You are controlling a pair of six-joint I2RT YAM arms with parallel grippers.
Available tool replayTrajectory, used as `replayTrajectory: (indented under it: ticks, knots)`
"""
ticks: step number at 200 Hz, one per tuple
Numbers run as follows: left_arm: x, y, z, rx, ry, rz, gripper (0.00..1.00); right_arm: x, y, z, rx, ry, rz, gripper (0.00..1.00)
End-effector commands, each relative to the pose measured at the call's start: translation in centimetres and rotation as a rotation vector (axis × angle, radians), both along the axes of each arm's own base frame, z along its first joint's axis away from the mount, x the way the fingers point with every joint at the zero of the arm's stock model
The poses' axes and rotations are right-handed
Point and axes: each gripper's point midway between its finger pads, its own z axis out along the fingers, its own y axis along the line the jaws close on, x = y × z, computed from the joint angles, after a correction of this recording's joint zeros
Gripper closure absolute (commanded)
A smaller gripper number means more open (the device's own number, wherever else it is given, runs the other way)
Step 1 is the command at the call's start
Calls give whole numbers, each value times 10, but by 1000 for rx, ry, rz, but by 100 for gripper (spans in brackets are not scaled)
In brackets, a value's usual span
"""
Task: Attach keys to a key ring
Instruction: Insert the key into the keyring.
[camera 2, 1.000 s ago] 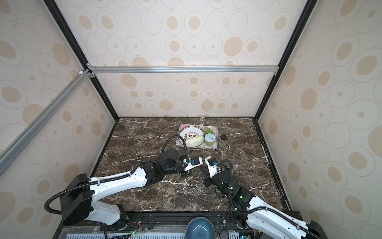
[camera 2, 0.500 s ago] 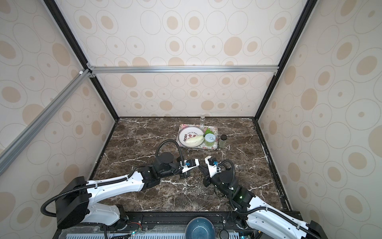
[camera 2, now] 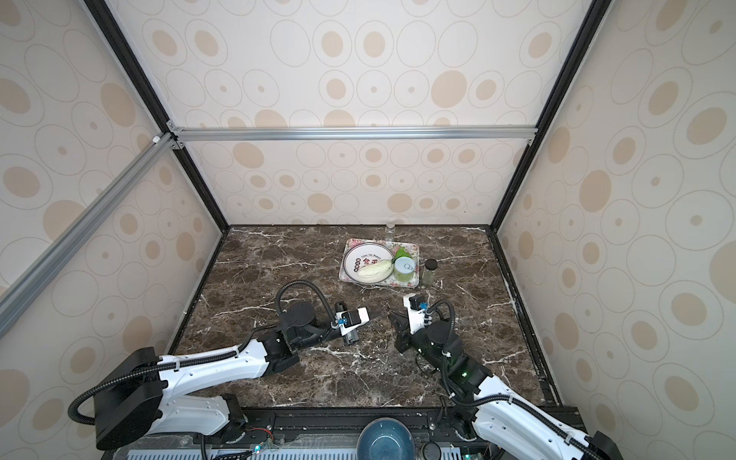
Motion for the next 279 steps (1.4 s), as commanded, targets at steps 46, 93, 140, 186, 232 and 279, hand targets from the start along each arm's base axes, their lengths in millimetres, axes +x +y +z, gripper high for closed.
replayTrajectory:
  ticks: [46,93,140,186,232,279]
  knots:
    - [-2,-2,14,-39,-18,0,100,-4,6,18,35,-45,49,100]
    - [9,1,10,-1,-8,60,79,-5,0,20,34,-62,21,100]
    - [15,2,0,126,22,93,64,-5,-5,22,28,-71,4,100]
    - [15,-13,-15,210,75,43,65,-4,-1,20,18,-65,18,100]
    - [24,-16,-25,254,96,78,67,-5,0,20,17,-66,28,100]
    - [24,-20,-33,284,115,62,65,-5,1,20,16,-65,30,100]
